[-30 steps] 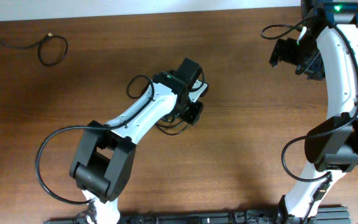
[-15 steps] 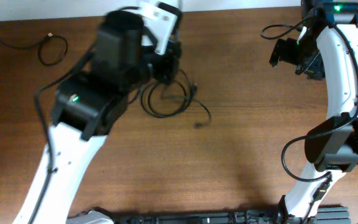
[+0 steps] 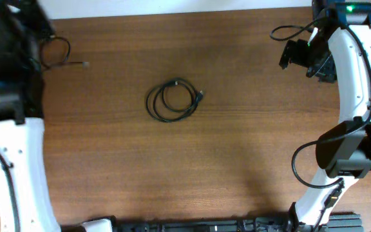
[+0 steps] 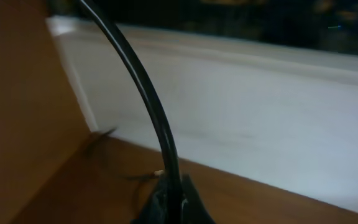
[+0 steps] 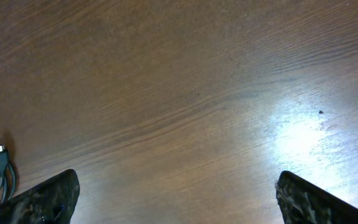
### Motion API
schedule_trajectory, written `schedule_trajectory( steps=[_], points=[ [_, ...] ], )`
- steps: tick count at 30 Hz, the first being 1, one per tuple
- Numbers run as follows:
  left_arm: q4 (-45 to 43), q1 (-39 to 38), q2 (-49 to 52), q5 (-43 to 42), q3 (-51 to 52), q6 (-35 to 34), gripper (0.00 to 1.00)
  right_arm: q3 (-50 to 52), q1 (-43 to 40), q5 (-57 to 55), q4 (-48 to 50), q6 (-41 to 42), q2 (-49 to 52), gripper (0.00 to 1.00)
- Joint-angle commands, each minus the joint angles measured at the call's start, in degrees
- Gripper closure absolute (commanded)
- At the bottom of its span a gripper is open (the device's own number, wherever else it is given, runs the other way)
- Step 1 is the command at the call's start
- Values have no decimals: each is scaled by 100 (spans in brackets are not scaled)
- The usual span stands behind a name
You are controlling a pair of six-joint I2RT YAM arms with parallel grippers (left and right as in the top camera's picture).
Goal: Untangle cables
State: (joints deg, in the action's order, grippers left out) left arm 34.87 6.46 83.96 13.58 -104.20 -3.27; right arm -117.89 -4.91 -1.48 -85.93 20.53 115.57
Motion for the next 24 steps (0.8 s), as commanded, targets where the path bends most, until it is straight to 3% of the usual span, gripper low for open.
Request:
schedule_trajectory(
  steps=[1, 4, 6, 9, 14, 17, 20, 23, 24],
  points=[
    [-190, 981, 623, 63, -42, -2, 100, 15, -4, -11, -9, -31, -63, 2],
    [-109, 1812, 1399, 61, -42, -68, 100, 15, -4, -11, -7, -31, -63, 2],
    [-90, 2157, 1801, -42, -42, -472, 100, 15, -4, -11, -9, -31, -63, 2],
    [306, 2424, 2168, -1246, -42, -616, 100, 15, -4, -11, -9, -31, -63, 2],
    [1123, 2470, 3018, -2474, -42, -1088, 100, 15, -4, -11, -7, -31, -63, 2],
    [1167, 2483, 3427, -2201, -42, -1578, 100, 15, -4, -11, -9, -31, -63, 2],
    [247, 2662, 3617, -2074, -42, -1661, 100, 15, -4, -11, -9, -31, -63, 2],
    [-197, 2660, 3617, -361, -96, -1657, 100, 15, -4, -11, -9, -31, -63, 2],
    [-238, 2660, 3617, -157, -96, -1657, 100, 15, -4, -11, -9, -31, -63, 1]
  ],
)
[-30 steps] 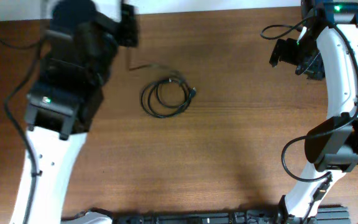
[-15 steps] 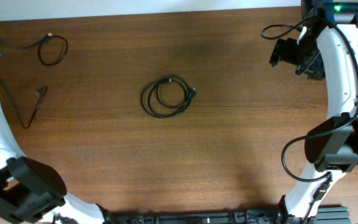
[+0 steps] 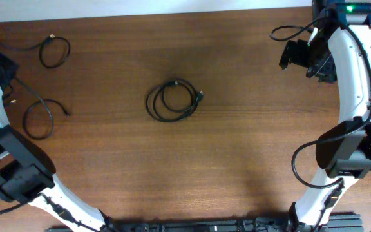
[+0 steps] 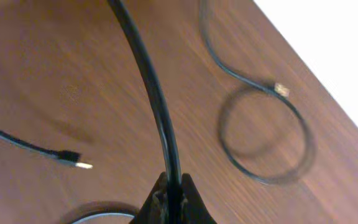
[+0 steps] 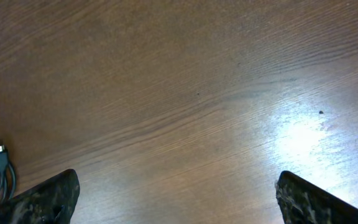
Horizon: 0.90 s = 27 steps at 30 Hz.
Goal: Untangle cables
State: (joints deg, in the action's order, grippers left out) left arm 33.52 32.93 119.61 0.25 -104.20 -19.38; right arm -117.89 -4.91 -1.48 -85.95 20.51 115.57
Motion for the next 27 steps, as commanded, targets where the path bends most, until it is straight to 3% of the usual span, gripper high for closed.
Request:
schedule_trajectory(
  steps=[1, 6, 8, 9, 10, 15, 18, 20, 22, 23, 25, 26, 27],
  points=[
    [-260, 35, 72, 1174, -96, -48, 100, 15, -4, -11, -7, -28, -63, 2],
    [-199, 46, 332, 737, -90, -52, 90, 15, -4, -11, -4, -28, -63, 2],
    [-173, 46, 339, 608, -90, -42, 50, 15, -4, -11, -7, -28, -63, 2],
    [-68, 63, 339, 623, -90, -28, 50, 15, -4, -11, -7, -28, -63, 2],
    [61, 79, 339, 643, -90, -31, 44, 15, -4, -11, -7, -28, -63, 2],
    [1182, 83, 341, 879, -87, -26, 41, 15, -4, -11, -4, -28, -63, 2],
    [1928, 254, 529, 1207, -85, -31, 14, 15, -4, -11, -4, -28, -63, 2],
    [2234, 476, 723, 1191, -83, -31, 5, 15, -4, -11, -4, -28, -63, 2],
    [2490, 778, 962, 1134, -83, -26, 5, 15, -4, -11, -4, -28, -63, 2],
    [2514, 931, 1082, 809, -83, 243, 11, 15, -4, -11, -7, -28, -63, 2],
    [2420, 1082, 1274, 15, -83, 822, 10, 15, -4, -11, -7, -28, -63, 2],
    [2424, 1086, 1355, 11, -83, 839, 16, 15, -4, -11, -7, -28, -63, 2],
    [2450, 1086, 1445, 7, -83, 839, 31, 15, -4, -11, -7, -28, -63, 2]
  ],
)
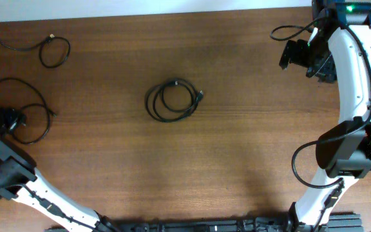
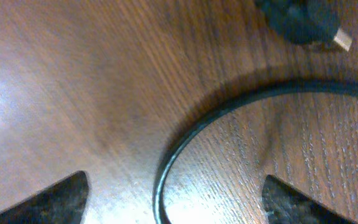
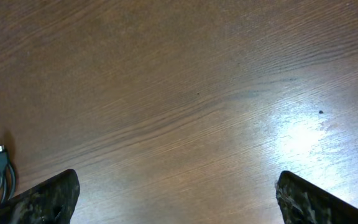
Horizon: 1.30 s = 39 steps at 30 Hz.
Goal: Untangle cables
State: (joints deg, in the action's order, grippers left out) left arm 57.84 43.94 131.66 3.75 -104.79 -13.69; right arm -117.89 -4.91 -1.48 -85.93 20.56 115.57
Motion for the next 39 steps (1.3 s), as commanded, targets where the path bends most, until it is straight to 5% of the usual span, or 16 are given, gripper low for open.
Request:
schedule_trajectory(
  steps=[1, 3, 4, 7, 10, 11, 12, 17, 20, 27, 29, 33, 35, 39],
  points=[
    [44, -15, 339, -404, -24, 271, 42, 15, -4, -11, -9, -33, -63, 2],
    [11, -15, 382, -730, -24, 269, 75, 15, -4, -11, -9, -33, -63, 2],
    [9, -15, 382, -907, -26, 269, 83, 15, -4, -11, -9, -33, -63, 2],
    [-35, -15, 382, -1779, -26, 262, 84, 15, -4, -11, -9, -33, -63, 2],
    [-59, -15, 382, -1932, -26, -437, 90, 15, -4, -11, -9, -33, -63, 2],
    [-166, -15, 376, -1941, -33, -450, 83, 15, -4, -11, -9, -33, -63, 2],
    [-184, -7, 376, -1939, -114, -452, 63, 15, -4, -11, -9, -33, -63, 2],
    [-28, 48, 332, -1241, -1191, -514, 25, 15, -4, -11, -9, -33, -63, 2],
    [-435, 48, 339, -282, -1220, -507, 14, 15, -4, -11, -9, -33, -63, 2],
    [-1058, 48, 822, -74, -1139, -315, 12, 15, -4, -11, -7, -33, -63, 2],
    [-1128, 48, 920, -74, -1139, -315, 27, 15, -4, -9, -9, -33, -63, 2],
    [-1062, 48, 769, -81, -1268, -332, 86, 15, -4, -11, -7, -33, -63, 2],
    [-1001, 50, 557, -92, -1307, -472, 99, 15, -4, -11, -9, -33, -63, 2],
    [-592, 151, 299, -131, -1309, -1705, 100, 15, -4, -11, -9, -33, -63, 1]
  ],
)
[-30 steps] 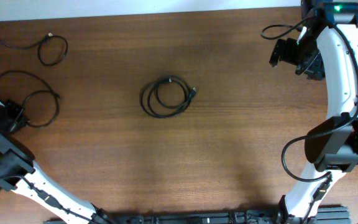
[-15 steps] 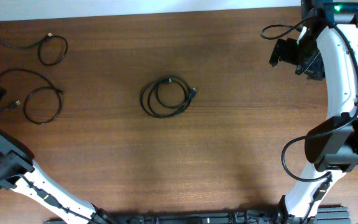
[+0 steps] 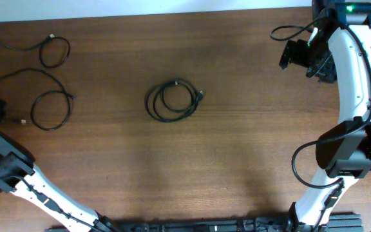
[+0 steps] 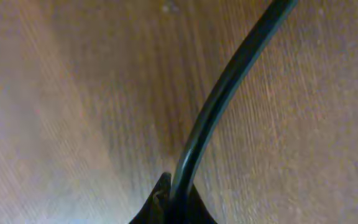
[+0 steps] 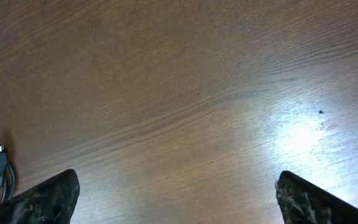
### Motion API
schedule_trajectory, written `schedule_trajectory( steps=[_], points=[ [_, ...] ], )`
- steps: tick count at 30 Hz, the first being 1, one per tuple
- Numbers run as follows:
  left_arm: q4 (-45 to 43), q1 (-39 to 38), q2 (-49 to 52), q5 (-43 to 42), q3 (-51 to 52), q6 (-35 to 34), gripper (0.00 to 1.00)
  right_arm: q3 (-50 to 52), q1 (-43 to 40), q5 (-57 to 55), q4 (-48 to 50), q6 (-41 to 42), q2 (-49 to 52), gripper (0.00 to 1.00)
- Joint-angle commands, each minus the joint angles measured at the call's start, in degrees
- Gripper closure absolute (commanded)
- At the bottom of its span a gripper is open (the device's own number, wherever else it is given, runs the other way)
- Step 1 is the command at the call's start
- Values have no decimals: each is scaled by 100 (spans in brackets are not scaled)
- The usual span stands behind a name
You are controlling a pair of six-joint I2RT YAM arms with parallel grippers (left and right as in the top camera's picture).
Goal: Untangle cables
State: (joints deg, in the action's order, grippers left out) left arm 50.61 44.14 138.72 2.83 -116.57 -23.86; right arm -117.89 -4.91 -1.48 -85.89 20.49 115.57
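Three black cables lie apart on the wooden table (image 3: pixel 237 161). A coiled one (image 3: pixel 171 100) rests mid-table. A thin one (image 3: pixel 53 50) loops at the far left back. The third (image 3: pixel 49 109) forms a loop near the left edge, and an arc of it runs to my left gripper. In the left wrist view that gripper (image 4: pixel 174 200) is shut on this black cable (image 4: pixel 222 93), which rises to the upper right. My right gripper (image 3: pixel 299 57) hangs open at the back right; its fingers (image 5: pixel 48 196) frame bare wood.
A cable connector of the coiled cable shows at the left edge of the right wrist view. A small plug end (image 3: pixel 22 120) lies by the left gripper. The white wall edge (image 3: pixel 172 6) borders the table's back.
My left gripper was open low over the left cable; now it is shut on it, slightly farther back. The cable's loop now lies more to the right. The right arm has not moved.
First my left gripper was raised high, shut on a cable. Then it was at the left back, still shut on it, a loop lying beneath. Later it stood open over that cable on the table. Now it grips it again. Coiled cable and right arm stayed put.
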Motion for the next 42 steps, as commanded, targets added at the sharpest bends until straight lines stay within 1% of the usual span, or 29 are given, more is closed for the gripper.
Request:
schedule_trajectory(
  steps=[1, 2, 4, 5, 6, 7, 8, 9, 12, 13, 15, 17, 18, 20, 22, 23, 25, 27, 30, 31, 32, 33, 35, 36, 38, 39, 40, 41, 42],
  points=[
    [153, 184, -407, -221, -131, -702, 100, 15, -4, -11, -11, -26, -63, 2],
    [151, 289, -407, -669, -131, -839, 100, 15, -4, -11, -13, -26, -63, 2],
    [155, 522, -407, -1714, -131, -1388, 100, 15, -4, -11, -13, -26, -63, 2],
    [184, 623, -407, -2055, -131, -1663, 100, 15, -4, -11, -13, -26, -63, 2],
    [411, 798, -407, -2212, -131, -2310, 100, 15, -4, -11, -11, -26, -63, 2],
    [442, 896, -407, -2212, -131, -2409, 100, 15, -4, -11, -13, -26, -63, 2],
    [446, 966, -407, -2218, -131, -2409, 98, 15, -4, -11, -13, -26, -63, 2],
    [494, 992, -407, -2225, -131, -2409, 91, 15, -4, -11, -13, -26, -63, 1],
    [629, 977, -407, -2542, -131, -2411, 91, 15, -4, -11, -13, -26, -63, 2],
    [682, 960, -407, -2559, -129, -2411, 87, 15, -4, -11, -13, -26, -63, 2],
    [765, 949, -407, -2653, -129, -2409, 83, 15, -4, -11, -13, -26, -63, 2],
    [793, 951, -407, -3086, -129, -2406, 77, 15, -4, -9, -13, -26, -63, 2],
    [828, 951, -407, -3112, -129, -2404, 77, 15, -4, -11, -13, -26, -63, 2],
    [857, 949, -407, -2990, -129, -1926, 70, 15, -4, -11, -13, -26, -63, 2],
    [975, 949, -407, -1928, -129, -1211, 69, 15, -4, -11, -13, -26, -63, 1],
    [1005, 949, -407, -1180, -129, -750, 67, 15, -4, -9, -11, -26, -63, 2],
    [984, 951, -407, -348, -129, -315, 63, 15, -4, -11, -11, -26, -63, 2],
    [876, 955, -372, -111, -127, -297, 63, 15, -4, -11, -11, -26, -63, 2],
    [750, 949, -361, -179, -50, -299, 67, 15, -4, -11, -13, -26, -63, 2],
    [750, 951, -361, -223, -44, -299, 67, 15, -4, -11, -11, -26, -63, 2],
    [754, 966, -389, -302, -87, -184, 50, 15, -4, -11, -13, -26, -63, 2],
    [817, 997, -501, -258, -214, -131, 38, 15, -4, -11, -11, -26, -63, 2],
    [931, 1019, -859, -352, -448, -131, 31, 15, -4, -11, -13, -26, -63, 1],
    [949, 1014, -1211, -745, -551, -133, 25, 15, -4, -11, -11, -26, -63, 2],
    [883, 1003, -1661, -2114, -553, -256, 19, 15, -4, -11, -13, -26, -63, 2],
    [861, 946, -1768, -3370, -553, -621, 18, 15, -4, -11, -13, -26, -63, 2],
    [949, 782, -1766, -4286, -538, -586, 14, 15, -4, -11, -11, -26, -63, 2],
    [1305, 584, -1764, -4481, -529, -350, 13, 15, -4, -11, -13, -26, -63, 2],
    [1670, 308, -1764, -4380, -529, 42, 13, 15, -4, -11, -11, -26, -63, 2]
  ],
)
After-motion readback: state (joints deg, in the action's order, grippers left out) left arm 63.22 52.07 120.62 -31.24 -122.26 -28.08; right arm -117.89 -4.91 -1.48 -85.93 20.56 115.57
